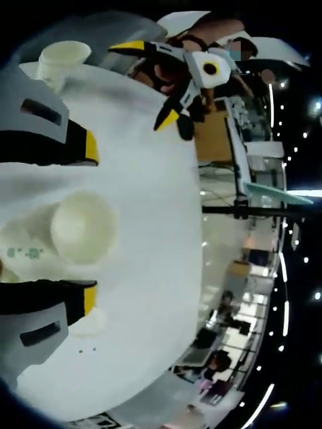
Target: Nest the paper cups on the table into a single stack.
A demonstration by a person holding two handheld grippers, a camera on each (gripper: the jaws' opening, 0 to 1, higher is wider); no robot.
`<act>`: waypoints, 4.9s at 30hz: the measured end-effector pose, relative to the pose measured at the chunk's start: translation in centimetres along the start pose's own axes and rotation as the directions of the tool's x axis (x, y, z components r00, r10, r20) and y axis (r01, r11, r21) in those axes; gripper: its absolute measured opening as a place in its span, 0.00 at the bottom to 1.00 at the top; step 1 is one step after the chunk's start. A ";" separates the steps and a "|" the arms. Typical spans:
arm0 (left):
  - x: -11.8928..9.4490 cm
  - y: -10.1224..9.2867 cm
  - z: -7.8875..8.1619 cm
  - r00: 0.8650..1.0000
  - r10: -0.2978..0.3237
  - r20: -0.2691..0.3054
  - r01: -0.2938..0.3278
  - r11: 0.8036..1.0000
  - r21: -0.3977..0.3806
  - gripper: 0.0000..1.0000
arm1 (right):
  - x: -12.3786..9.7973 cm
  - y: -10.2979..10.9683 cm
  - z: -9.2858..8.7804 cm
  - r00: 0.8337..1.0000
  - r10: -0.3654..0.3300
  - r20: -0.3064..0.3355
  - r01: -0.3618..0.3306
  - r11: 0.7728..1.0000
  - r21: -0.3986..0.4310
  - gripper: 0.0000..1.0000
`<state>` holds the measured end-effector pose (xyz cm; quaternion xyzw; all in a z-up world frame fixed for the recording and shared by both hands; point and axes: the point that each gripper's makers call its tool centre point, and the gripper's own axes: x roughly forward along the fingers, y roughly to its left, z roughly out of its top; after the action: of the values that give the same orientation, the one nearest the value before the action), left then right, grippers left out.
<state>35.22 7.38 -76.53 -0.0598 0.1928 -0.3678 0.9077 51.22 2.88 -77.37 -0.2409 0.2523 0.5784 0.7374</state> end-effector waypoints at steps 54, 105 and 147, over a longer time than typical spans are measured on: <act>-0.9 0.6 -0.5 1.000 0.022 -0.009 -0.022 1.000 -0.016 0.95 | 1.6 0.7 -1.2 0.997 0.041 -0.063 -0.043 0.998 -0.035 0.44; -1.7 -0.1 1.4 1.000 0.021 0.010 -0.021 0.999 0.036 0.95 | -5.2 3.6 -0.2 1.000 -0.026 -0.011 0.025 0.998 -0.057 0.42; -2.0 -1.1 2.1 1.000 -0.012 0.013 0.011 0.999 0.053 0.95 | -11.6 7.7 3.5 0.995 -0.062 0.078 0.069 0.994 -0.089 0.43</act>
<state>34.09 7.89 -73.70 -0.0392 0.1766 -0.3777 0.9081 41.66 -1.61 -67.66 -0.2606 0.1897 0.5735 0.7531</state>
